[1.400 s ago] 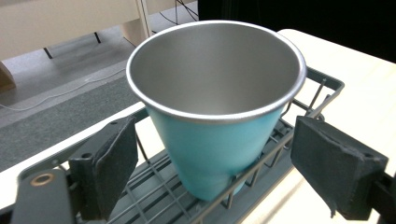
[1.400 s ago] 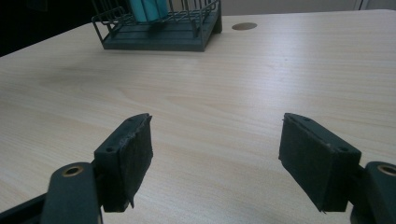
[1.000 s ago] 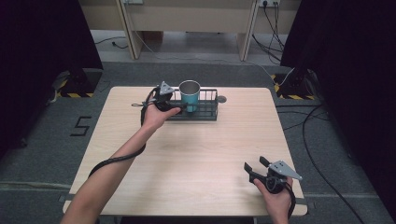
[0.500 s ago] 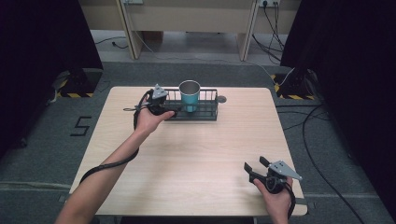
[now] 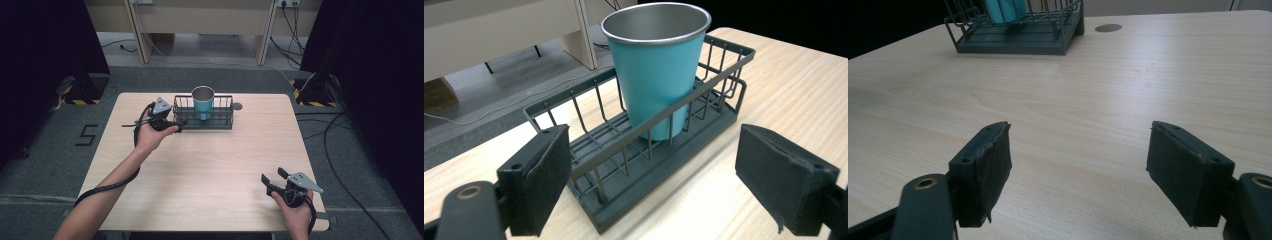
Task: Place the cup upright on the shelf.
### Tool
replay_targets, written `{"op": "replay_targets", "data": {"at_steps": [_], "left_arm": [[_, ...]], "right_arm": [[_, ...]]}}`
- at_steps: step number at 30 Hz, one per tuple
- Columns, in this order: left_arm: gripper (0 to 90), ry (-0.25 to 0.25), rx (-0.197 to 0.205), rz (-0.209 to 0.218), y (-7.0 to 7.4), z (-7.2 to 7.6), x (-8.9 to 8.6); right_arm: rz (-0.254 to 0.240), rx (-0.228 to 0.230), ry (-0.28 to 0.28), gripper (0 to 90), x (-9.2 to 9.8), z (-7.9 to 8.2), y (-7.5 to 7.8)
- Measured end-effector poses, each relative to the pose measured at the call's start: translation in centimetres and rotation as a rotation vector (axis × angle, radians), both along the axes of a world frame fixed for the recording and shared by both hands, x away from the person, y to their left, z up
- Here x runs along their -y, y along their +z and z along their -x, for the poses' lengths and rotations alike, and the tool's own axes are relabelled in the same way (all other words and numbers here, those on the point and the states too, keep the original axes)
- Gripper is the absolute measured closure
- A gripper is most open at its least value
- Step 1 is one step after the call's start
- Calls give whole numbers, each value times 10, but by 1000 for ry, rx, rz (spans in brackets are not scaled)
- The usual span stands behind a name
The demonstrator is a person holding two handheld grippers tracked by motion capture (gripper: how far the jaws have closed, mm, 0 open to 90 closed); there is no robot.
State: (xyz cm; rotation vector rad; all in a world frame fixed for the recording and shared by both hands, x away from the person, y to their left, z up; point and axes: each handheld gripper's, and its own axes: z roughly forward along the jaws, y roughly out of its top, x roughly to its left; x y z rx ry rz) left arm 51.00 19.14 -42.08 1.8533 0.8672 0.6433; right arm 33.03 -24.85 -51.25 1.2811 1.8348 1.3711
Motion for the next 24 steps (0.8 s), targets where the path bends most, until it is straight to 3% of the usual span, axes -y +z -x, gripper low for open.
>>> {"op": "replay_targets", "data": {"at_steps": [24], "left_arm": [[143, 0, 15, 33, -7, 43, -31]], "right_arm": [[-8, -4, -1, 265, 0, 0, 0]]}}
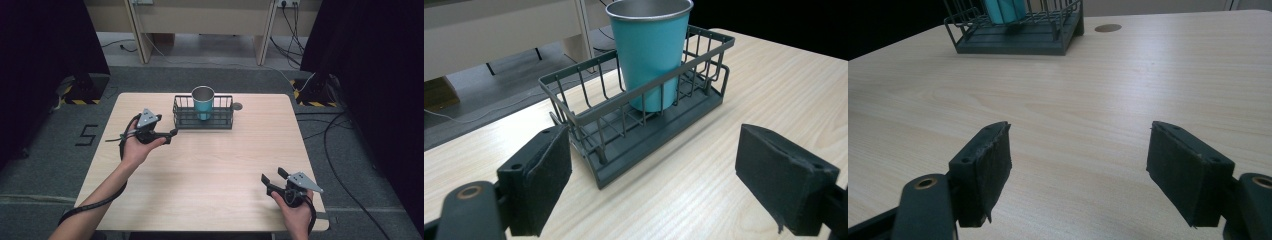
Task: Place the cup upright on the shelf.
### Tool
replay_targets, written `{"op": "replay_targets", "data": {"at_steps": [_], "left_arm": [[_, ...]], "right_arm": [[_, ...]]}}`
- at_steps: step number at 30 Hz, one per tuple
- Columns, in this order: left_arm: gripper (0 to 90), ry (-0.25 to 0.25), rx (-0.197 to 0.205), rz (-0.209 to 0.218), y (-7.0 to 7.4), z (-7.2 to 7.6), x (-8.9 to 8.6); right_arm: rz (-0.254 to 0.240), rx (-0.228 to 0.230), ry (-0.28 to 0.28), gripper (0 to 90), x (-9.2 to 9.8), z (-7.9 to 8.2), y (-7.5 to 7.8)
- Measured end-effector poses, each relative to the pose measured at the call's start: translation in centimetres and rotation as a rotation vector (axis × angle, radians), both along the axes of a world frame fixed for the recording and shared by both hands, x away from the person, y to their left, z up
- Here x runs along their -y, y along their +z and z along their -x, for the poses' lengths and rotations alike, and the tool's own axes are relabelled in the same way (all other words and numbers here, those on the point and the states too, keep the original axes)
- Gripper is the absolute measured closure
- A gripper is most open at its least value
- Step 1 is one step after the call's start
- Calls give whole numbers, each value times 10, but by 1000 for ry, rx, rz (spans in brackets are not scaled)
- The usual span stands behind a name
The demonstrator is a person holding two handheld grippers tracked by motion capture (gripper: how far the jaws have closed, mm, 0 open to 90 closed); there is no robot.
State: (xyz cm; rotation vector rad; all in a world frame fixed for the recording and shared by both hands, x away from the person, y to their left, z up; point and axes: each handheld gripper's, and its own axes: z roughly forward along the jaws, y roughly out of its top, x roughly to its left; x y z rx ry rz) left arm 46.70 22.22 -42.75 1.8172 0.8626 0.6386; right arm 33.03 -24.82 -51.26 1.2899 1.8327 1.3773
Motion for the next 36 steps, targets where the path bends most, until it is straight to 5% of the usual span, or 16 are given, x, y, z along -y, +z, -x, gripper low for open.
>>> {"op": "replay_targets", "data": {"at_steps": [36], "left_arm": [[144, 33, -26, 24, -40, 63, -47]], "right_arm": [[8, 3, -3, 265, 0, 0, 0]]}}
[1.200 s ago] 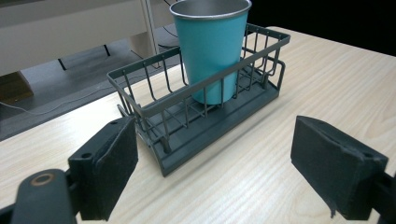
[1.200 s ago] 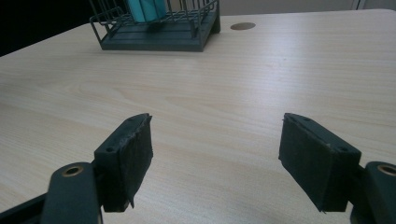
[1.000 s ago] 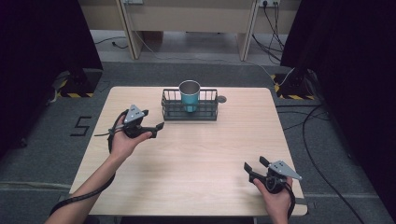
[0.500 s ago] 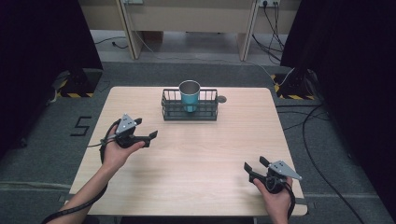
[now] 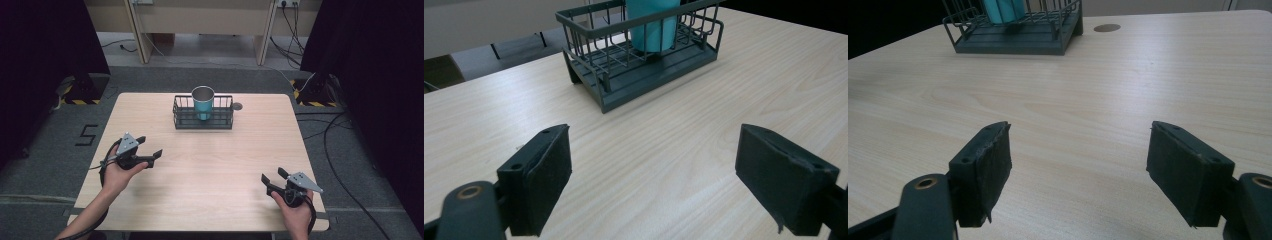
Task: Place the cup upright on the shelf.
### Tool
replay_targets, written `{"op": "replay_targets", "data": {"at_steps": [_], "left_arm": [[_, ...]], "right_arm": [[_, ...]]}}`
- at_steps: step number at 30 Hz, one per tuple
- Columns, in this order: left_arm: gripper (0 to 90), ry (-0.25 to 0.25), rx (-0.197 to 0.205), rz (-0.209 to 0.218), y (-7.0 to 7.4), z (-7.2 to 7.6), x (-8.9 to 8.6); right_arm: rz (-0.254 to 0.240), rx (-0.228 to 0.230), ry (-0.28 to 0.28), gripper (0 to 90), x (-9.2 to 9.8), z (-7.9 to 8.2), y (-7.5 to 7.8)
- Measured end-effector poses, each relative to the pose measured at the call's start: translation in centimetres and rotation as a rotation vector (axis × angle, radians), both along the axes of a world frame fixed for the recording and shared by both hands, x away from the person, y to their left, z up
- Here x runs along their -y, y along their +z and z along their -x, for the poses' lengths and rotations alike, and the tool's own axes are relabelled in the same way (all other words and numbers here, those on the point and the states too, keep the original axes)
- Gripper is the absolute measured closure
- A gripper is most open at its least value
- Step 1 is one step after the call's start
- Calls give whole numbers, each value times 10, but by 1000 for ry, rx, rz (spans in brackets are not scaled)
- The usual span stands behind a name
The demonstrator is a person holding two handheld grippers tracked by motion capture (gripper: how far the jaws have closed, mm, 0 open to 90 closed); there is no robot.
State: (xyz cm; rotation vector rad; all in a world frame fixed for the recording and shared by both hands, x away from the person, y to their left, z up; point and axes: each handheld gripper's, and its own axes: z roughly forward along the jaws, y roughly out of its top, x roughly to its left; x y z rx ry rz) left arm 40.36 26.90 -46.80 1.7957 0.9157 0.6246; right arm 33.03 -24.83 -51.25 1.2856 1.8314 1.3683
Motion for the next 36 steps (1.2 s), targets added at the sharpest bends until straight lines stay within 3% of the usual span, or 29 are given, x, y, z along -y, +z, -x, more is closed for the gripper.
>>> {"op": "replay_targets", "data": {"at_steps": [21, 36], "left_arm": [[143, 35, -38, -7, -28, 22, -25], [145, 68, -27, 15, -40, 29, -36]], "right_arm": [[5, 1, -2, 265, 0, 0, 0], [4, -3, 8, 267, -1, 0, 0]]}}
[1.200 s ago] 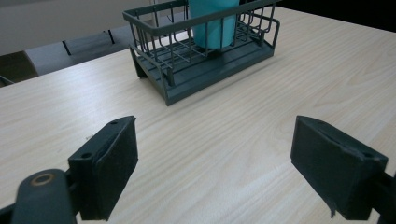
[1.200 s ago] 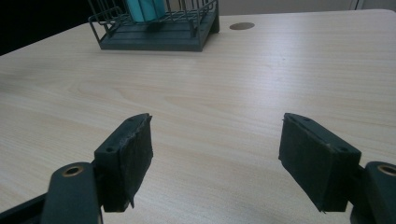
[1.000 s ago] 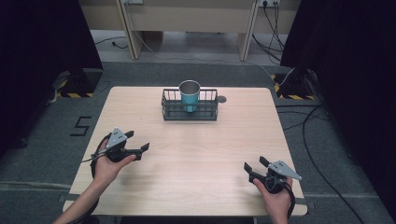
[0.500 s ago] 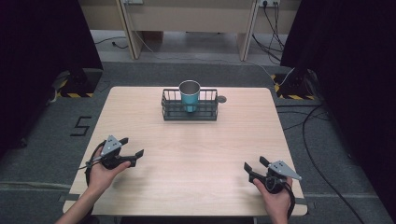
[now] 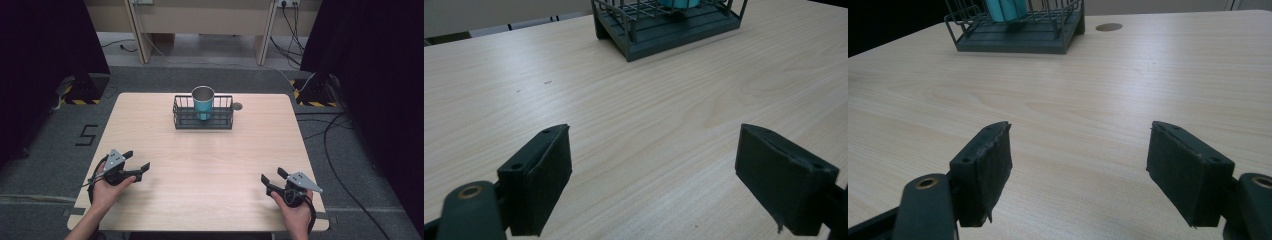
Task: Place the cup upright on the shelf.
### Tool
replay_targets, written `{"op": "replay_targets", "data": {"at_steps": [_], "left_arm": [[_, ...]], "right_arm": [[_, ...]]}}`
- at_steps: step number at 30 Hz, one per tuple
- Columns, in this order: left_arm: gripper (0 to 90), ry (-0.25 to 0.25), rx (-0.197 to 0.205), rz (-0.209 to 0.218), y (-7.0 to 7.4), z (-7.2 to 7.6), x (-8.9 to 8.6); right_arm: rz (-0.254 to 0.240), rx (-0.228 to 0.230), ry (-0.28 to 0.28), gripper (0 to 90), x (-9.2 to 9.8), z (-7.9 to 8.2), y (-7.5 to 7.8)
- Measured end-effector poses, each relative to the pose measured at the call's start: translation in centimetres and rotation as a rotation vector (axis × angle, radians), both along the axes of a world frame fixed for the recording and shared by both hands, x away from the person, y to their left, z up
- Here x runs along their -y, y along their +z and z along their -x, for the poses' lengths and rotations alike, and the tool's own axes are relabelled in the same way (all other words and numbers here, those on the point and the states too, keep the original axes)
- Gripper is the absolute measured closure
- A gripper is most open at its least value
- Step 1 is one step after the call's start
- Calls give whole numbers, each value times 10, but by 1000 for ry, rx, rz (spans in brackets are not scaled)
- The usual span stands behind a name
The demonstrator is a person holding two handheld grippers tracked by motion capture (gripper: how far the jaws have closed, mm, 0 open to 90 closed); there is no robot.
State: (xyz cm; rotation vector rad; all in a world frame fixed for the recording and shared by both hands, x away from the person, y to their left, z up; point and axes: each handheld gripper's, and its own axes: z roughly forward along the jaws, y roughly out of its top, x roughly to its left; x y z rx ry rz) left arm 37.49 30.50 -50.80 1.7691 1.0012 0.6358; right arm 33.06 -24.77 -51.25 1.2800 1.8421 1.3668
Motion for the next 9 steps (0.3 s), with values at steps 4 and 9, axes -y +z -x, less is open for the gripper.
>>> {"op": "replay_targets", "data": {"at_steps": [4, 9], "left_arm": [[145, -8, -4, 1, -2, 0, 0], [147, -9, -3, 11, -1, -1, 0]], "right_arm": [[2, -1, -2, 267, 0, 0, 0], [4, 0, -3, 267, -1, 0, 0]]}}
